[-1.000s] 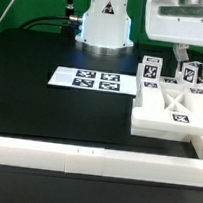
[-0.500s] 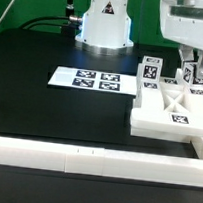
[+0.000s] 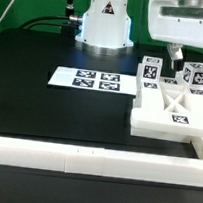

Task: Assemble chair

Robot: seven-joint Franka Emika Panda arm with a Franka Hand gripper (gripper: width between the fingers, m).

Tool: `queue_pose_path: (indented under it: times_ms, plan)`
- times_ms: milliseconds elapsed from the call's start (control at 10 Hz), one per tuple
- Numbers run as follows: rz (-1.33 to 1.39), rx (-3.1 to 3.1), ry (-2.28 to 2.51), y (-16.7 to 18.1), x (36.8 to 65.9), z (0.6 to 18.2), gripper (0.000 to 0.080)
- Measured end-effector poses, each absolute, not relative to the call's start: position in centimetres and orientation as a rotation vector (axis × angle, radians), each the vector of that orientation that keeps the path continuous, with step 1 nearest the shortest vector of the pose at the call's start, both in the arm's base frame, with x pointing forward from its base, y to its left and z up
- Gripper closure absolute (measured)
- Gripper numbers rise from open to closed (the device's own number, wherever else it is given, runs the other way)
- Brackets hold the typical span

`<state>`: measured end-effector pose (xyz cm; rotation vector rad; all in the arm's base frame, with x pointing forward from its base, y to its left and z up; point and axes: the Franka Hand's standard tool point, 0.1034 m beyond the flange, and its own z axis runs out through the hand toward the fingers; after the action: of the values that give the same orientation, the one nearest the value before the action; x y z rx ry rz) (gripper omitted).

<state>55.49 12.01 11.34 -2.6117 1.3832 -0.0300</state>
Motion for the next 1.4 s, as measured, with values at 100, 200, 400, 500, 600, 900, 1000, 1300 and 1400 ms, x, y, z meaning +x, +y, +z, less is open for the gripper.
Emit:
queue_pose_path:
  times_ms: [100,200,400,500,600,900,1000,1300,1400]
  plan:
    - [-0.039,-2.679,1.256,12.01,55.47,11.34,0.0152]
    - [-0.030,-2.767,1.090,12.05,55.42,11.46,0.0152]
    - [-0.066,-2.893,0.778,12.08,55.67,11.68,0.0151]
    - [-0.086,-2.958,0.590,12.11,55.74,11.70,0.0151]
    - [-0.095,-2.998,0.440,12.06,55.83,11.70,0.0151]
    - [-0.114,-3.072,0.084,12.33,55.77,11.74,0.0151]
    - [-0.121,-3.082,-0.031,12.38,55.71,11.67,0.0181]
    - [-0.123,-3.083,-0.073,12.24,55.75,11.68,0.0496]
    - [-0.123,-3.083,-0.073,12.24,55.75,11.68,0.0516]
